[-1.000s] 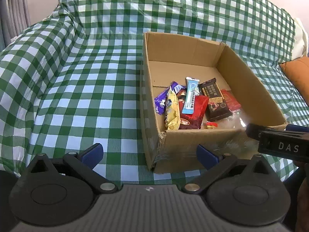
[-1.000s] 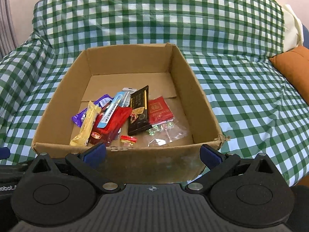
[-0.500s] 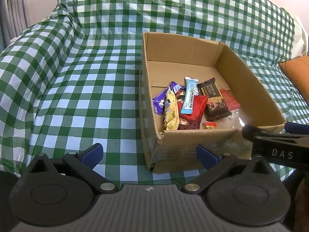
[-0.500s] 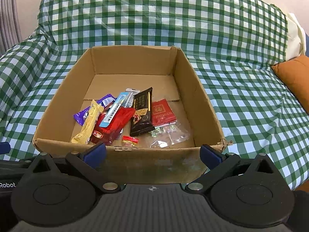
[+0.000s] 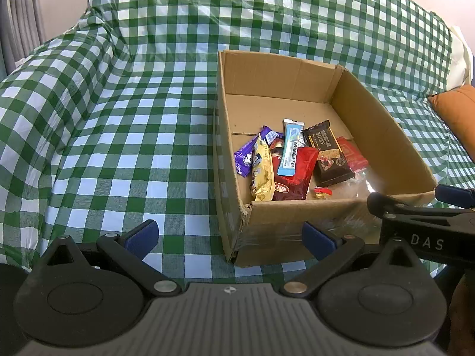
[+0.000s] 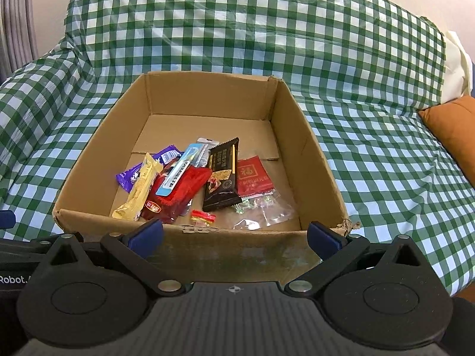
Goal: Organize snacks
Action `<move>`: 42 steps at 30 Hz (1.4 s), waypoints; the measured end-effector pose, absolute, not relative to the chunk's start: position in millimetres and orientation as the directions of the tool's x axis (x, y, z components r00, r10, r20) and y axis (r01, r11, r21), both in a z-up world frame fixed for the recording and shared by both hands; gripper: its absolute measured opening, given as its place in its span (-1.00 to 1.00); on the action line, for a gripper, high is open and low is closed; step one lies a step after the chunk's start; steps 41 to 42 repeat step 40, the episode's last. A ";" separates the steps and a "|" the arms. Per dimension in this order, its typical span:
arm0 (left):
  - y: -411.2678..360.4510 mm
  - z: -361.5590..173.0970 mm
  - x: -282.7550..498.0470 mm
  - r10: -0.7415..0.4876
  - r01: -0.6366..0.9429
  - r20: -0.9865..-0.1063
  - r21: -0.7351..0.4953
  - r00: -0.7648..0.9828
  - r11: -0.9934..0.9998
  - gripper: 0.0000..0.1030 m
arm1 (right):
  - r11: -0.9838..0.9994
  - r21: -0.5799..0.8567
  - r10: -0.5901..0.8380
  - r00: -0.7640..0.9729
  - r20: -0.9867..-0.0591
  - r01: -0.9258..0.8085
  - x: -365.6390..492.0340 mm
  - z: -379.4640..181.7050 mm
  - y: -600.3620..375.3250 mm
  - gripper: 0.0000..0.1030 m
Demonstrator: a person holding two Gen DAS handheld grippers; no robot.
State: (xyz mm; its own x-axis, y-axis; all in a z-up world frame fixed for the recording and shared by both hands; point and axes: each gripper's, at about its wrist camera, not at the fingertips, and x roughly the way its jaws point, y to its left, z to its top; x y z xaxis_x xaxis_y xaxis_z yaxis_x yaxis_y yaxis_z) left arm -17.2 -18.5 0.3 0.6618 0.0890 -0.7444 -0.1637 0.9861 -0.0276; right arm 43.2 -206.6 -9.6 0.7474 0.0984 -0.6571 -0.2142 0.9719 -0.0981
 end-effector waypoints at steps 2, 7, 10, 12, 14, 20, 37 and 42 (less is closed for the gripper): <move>-18.3 0.2 -17.2 0.088 -0.163 -0.744 -0.028 0.662 0.986 0.99 | 0.971 -0.102 0.098 0.748 -0.656 -0.216 43.2 -9.6 -207.0 0.99; -18.8 0.3 -17.2 0.089 -0.164 -0.745 -0.028 0.662 0.986 0.99 | 0.969 -0.109 0.096 0.750 -0.655 -0.220 43.1 -9.3 -207.4 0.99; -18.8 0.2 -17.2 0.089 -0.164 -0.744 -0.027 0.662 0.986 0.99 | 0.969 -0.109 0.097 0.750 -0.655 -0.221 43.2 -9.2 -207.5 0.99; -18.9 0.2 -17.2 0.088 -0.164 -0.744 -0.029 0.662 0.986 0.99 | 0.969 -0.110 0.097 0.750 -0.655 -0.221 43.0 -9.1 -207.0 0.99; -19.1 0.3 -17.2 0.088 -0.163 -0.744 -0.029 0.663 0.986 0.99 | 0.969 -0.114 0.095 0.752 -0.652 -0.221 42.8 -9.2 -206.9 0.99; -19.9 1.1 -16.9 0.086 -0.160 -0.741 -0.029 0.666 0.987 0.99 | 0.967 -0.120 0.095 0.752 -0.652 -0.226 43.6 -9.6 -207.1 0.99; -22.2 1.5 -17.1 0.073 -0.148 -0.732 -0.039 0.677 0.988 0.99 | 0.967 -0.121 0.094 0.753 -0.652 -0.226 43.4 -10.0 -206.6 0.99; -22.2 1.6 -17.7 0.070 -0.144 -0.728 -0.040 0.682 0.989 0.99 | 0.967 -0.120 0.094 0.753 -0.651 -0.225 43.3 -10.0 -206.4 0.99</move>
